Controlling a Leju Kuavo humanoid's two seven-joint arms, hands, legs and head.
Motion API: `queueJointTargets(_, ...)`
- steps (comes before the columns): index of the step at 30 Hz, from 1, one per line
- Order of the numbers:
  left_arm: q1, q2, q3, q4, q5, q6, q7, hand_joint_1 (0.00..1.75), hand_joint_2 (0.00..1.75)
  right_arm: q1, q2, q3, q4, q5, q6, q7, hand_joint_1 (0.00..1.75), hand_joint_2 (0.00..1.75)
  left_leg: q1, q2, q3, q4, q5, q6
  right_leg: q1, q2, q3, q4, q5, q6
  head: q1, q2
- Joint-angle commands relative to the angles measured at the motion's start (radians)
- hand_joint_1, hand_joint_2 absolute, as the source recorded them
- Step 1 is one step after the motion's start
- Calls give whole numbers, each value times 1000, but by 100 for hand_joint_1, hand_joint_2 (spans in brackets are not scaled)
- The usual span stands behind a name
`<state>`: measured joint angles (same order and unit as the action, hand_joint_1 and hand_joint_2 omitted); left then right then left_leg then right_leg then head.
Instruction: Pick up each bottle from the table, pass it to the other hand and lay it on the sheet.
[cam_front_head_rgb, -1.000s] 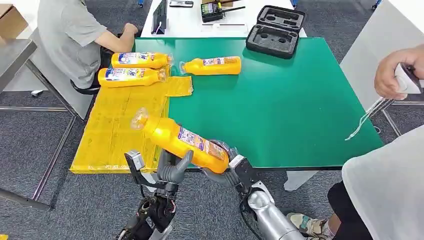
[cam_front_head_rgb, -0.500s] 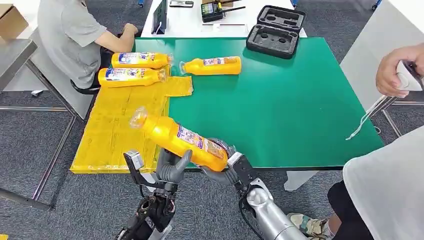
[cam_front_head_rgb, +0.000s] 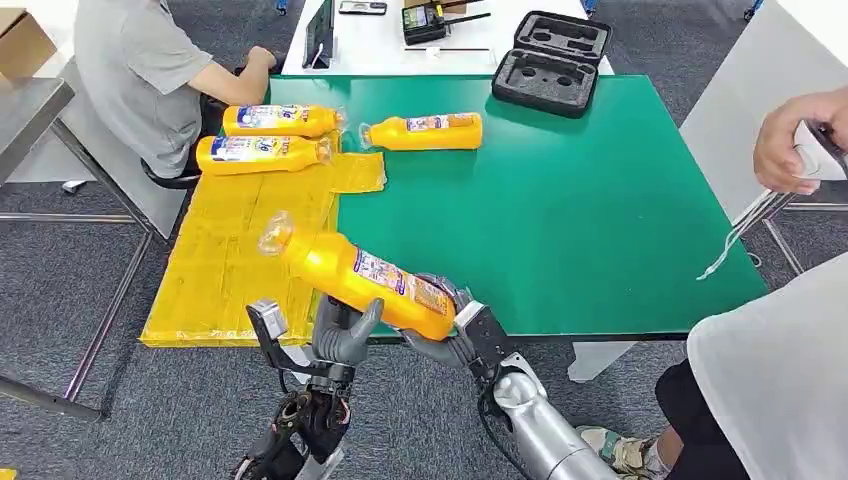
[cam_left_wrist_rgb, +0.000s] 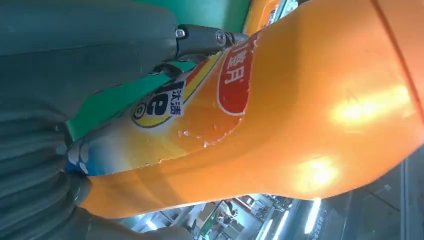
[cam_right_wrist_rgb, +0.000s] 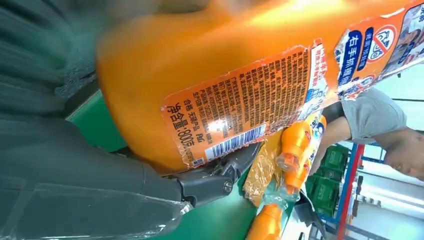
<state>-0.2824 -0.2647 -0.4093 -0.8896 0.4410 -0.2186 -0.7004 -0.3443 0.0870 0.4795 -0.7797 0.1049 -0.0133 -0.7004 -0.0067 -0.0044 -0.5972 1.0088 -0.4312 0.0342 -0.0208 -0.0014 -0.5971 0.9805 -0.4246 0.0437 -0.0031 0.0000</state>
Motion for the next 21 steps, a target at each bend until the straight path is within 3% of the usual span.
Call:
queueJointTargets(1, -36, 9, -22, 51, -10, -6, 2, 0, 175, -45, 13, 1, 61, 3, -3, 2, 169, 175, 1, 1, 2, 0, -1, -1, 1, 0, 1, 0, 0, -1, 0, 0)
queueJointTargets(21, -63, 8, -41, 91, 2, -27, 2, 0, 175, -31, 2, -25, 40, -9, 44, 2, 169, 175, 1, 0, 2, 0, -1, -2, 1, -1, 3, -1, -1, -2, 0, 0)
